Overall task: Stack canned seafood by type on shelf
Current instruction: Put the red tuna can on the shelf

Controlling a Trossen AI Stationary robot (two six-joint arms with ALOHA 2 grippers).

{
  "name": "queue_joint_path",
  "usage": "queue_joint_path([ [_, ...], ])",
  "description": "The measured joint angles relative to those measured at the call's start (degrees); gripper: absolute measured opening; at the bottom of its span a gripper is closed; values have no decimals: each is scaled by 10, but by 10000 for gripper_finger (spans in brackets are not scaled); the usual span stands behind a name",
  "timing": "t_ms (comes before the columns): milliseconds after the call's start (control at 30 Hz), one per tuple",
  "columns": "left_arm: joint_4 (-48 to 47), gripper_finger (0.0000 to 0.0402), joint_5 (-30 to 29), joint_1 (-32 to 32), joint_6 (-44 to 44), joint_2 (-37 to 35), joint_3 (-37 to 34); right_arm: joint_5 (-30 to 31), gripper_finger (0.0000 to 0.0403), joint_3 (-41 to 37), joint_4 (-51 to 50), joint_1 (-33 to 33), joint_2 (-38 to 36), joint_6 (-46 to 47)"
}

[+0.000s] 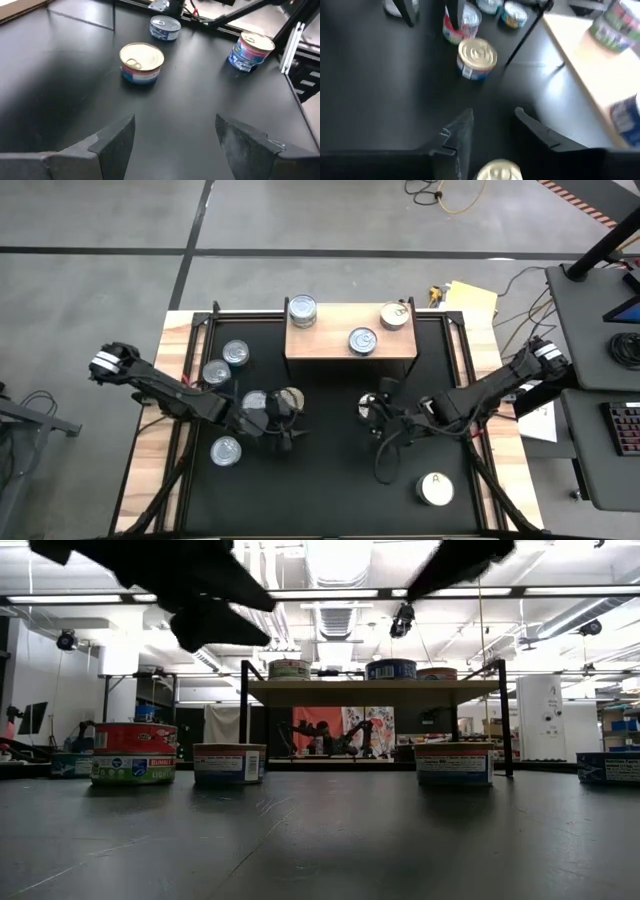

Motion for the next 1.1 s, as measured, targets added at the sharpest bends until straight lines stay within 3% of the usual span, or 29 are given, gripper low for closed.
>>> queue_joint_path([
  [233, -38, 260, 0, 0, 11, 54, 46, 2, 77, -64, -2, 38, -25, 83],
  [600, -126, 260, 0, 0, -42, 75, 60, -5, 15, -71, -91, 96, -57, 216],
  [800, -135, 260, 0, 0, -49, 78, 59, -4, 9, -82, -169, 100, -60, 291],
  [1100, -147, 260, 5, 0, -43, 78, 59, 7, 9, -139, -136, 100, -60, 368],
])
